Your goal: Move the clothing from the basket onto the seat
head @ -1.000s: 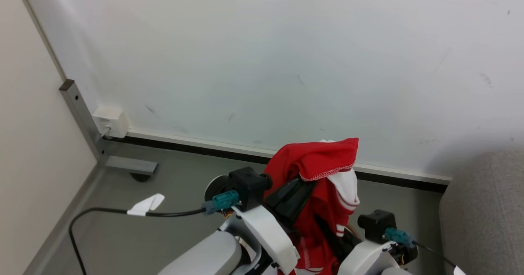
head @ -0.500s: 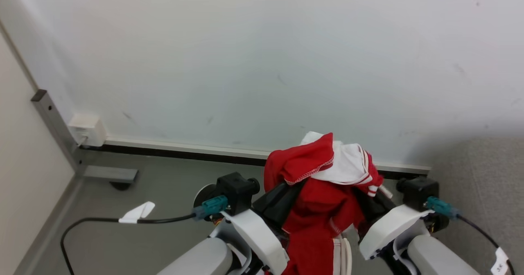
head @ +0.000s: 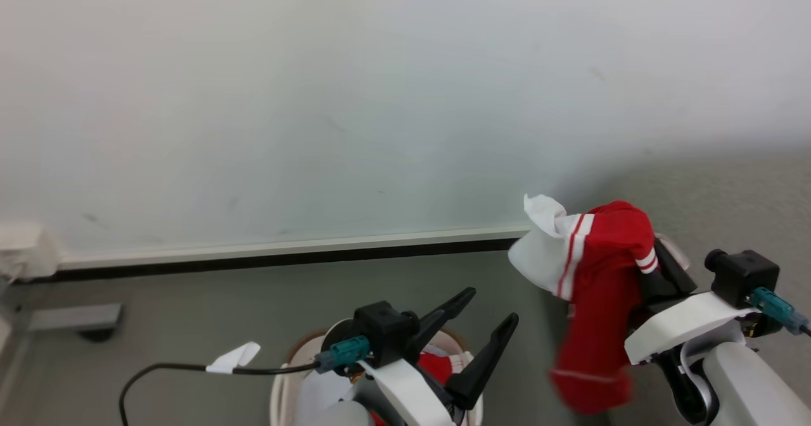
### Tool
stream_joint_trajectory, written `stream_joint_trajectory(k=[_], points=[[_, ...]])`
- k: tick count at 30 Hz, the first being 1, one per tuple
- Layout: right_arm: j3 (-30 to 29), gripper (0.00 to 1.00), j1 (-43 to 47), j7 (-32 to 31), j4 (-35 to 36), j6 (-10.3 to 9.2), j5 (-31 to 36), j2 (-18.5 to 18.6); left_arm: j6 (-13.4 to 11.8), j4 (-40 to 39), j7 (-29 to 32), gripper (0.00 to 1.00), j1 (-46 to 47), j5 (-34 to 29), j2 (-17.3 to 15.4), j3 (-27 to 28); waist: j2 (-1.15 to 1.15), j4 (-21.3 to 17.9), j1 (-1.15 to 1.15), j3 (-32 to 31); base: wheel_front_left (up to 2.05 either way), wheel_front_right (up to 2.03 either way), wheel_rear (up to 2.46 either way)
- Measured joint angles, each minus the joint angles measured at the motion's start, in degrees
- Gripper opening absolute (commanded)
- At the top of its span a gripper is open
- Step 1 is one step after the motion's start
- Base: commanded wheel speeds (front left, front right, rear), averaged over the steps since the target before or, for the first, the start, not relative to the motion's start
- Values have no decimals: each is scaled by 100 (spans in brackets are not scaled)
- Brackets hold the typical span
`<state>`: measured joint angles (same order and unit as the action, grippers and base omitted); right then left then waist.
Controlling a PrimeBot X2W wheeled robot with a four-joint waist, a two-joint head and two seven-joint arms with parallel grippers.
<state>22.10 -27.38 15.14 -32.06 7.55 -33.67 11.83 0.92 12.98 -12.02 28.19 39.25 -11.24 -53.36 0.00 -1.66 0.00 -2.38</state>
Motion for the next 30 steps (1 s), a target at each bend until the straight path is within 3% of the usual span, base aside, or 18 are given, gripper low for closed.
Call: stream_joint_trajectory(k=[18,25,30], points=[[-813,0,727,-245,1791,0,699,187,136,180,-305,100,92,-925,-141,263,0,-2055,0,419,0,0,0],[-1116,0,889,-458,2332,0,652,92,269,270,-310,100,58,-1081,-78,430,0,-2381,0,679,0,0,0],[-1390,0,415,-531,2436,0,546,256,380,309,-310,100,126,-1205,-104,425,0,-2371,0,989,0,0,0]])
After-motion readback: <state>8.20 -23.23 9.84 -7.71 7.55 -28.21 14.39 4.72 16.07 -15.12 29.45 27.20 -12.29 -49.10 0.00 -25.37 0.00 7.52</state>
